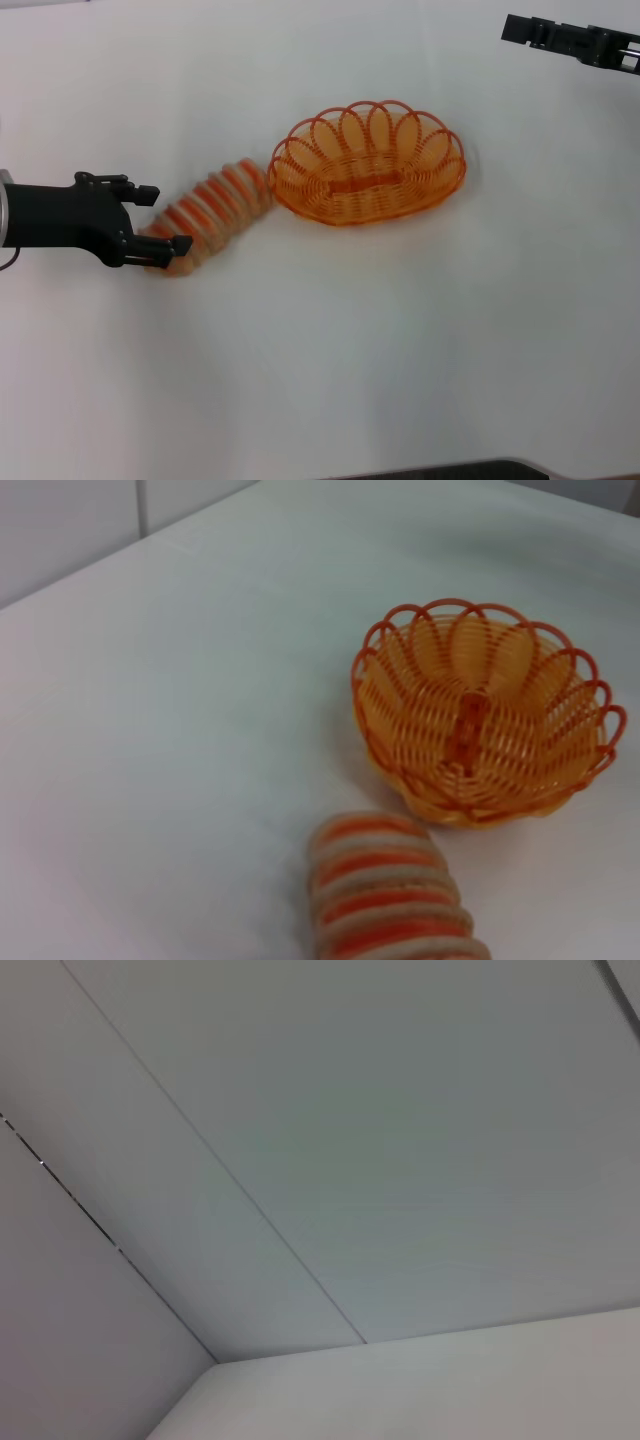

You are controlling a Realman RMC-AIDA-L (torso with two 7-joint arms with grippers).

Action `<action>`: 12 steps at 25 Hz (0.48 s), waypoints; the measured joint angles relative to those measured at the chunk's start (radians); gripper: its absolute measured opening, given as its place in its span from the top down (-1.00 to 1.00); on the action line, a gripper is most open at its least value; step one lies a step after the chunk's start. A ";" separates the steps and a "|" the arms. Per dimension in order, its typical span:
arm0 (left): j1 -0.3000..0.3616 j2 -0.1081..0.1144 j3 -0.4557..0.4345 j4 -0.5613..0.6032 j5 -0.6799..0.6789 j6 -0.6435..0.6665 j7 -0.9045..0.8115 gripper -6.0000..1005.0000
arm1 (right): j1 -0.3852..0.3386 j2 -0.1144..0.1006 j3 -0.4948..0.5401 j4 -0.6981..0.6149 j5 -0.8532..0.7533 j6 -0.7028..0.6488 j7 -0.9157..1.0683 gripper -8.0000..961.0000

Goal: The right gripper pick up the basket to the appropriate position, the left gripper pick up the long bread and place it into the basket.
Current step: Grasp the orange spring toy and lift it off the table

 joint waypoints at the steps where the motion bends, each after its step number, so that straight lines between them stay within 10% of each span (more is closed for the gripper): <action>1: 0.000 0.000 0.000 0.000 0.001 -0.004 0.000 -0.56 | 0.000 0.000 0.000 0.000 0.000 0.001 0.000 -0.91; 12: 0.007 0.000 0.018 -0.015 0.005 -0.025 0.002 -0.56 | -0.001 0.002 -0.003 0.003 0.000 0.002 -0.012 -0.91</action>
